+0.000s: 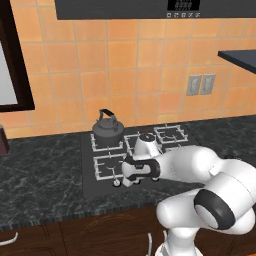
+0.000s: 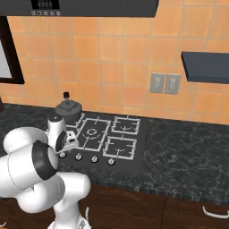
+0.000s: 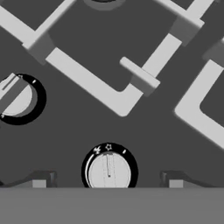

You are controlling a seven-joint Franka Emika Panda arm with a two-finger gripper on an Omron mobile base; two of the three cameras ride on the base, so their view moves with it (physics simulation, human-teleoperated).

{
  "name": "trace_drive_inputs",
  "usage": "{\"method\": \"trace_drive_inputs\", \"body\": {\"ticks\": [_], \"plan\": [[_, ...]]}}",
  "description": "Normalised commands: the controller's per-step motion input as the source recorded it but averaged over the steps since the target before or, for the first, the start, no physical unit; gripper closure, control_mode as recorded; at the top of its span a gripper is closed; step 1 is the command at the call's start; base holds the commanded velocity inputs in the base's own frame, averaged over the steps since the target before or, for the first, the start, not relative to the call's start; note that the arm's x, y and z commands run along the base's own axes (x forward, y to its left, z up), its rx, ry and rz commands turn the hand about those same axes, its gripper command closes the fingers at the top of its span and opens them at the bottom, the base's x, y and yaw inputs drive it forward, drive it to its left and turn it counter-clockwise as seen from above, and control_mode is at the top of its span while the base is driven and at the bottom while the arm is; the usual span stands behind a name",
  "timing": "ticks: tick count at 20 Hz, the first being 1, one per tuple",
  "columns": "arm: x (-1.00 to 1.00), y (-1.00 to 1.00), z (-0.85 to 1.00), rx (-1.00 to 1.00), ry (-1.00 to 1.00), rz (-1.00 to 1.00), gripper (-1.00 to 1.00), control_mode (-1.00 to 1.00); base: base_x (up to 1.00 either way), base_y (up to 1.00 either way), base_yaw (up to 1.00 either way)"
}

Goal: Turn off the rear left burner of the stove.

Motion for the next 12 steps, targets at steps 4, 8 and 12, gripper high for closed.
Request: {"method": "trace_drive_inputs", "body": {"ticks": [4, 8, 12], "plan": [[0.0, 0.27, -0.02, 0.0, 0.0, 0.0, -1.0, -1.0, 0.0, 0.0, 0.0], [0.02, 0.12, -0.01, 0.0, 0.0, 0.0, -1.0, -1.0, 0.0, 0.0, 0.0], [0.0, 0.0, 0.0, 0.0, 0.0, 0.0, 1.0, -1.0, 0.0, 0.0, 0.0]]}}
